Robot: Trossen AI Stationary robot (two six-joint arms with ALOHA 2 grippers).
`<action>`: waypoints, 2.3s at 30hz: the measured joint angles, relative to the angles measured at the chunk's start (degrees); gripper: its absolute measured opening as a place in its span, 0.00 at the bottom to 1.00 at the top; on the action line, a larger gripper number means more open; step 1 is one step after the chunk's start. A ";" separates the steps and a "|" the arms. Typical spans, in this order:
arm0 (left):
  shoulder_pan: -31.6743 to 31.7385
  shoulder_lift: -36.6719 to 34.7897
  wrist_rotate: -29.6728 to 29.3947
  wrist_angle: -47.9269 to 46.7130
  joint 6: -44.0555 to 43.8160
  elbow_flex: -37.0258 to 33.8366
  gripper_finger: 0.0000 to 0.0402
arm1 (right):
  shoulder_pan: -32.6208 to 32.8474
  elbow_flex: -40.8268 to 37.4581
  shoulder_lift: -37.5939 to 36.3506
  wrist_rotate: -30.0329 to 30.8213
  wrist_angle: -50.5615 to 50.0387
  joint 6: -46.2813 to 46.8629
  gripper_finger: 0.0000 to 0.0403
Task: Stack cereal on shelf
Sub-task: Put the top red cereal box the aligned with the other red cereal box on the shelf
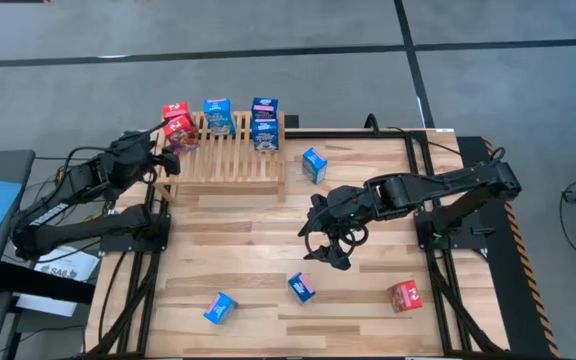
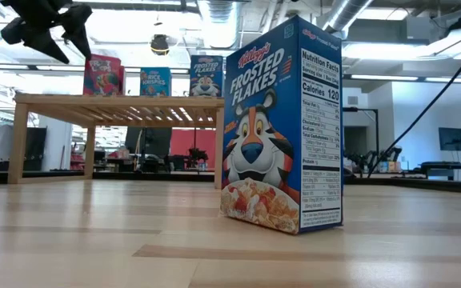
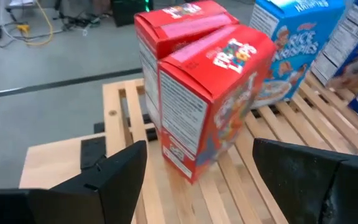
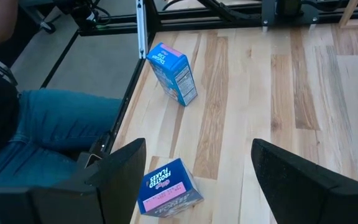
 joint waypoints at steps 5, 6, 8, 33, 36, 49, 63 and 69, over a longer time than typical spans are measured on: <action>0.00 0.28 -0.32 0.04 -1.13 0.00 0.71 | -0.01 0.00 0.00 0.00 0.04 0.00 0.79; 0.00 0.53 -0.63 0.02 -1.51 0.00 0.71 | 0.00 0.00 0.00 0.00 0.07 0.00 0.79; 0.00 1.45 -1.81 0.02 -2.47 0.00 0.71 | -0.02 0.00 0.00 0.00 0.04 0.00 0.79; 2.48 6.79 -10.76 -0.48 -0.31 0.00 0.71 | 0.00 0.00 0.00 0.00 0.09 0.00 0.79; 2.91 6.79 -10.32 -0.48 1.07 0.00 0.71 | 0.00 0.00 0.00 0.00 0.09 0.00 0.79; 3.34 6.61 -6.47 -1.67 2.91 0.00 0.71 | -0.01 0.00 0.00 -0.01 0.09 0.00 0.79; 3.19 1.71 9.19 7.08 7.19 -0.02 0.71 | -0.02 0.00 0.00 0.00 0.17 0.42 0.79; 1.86 -0.15 19.07 11.85 8.04 -0.02 0.71 | -0.32 0.00 0.00 0.74 0.46 1.55 0.79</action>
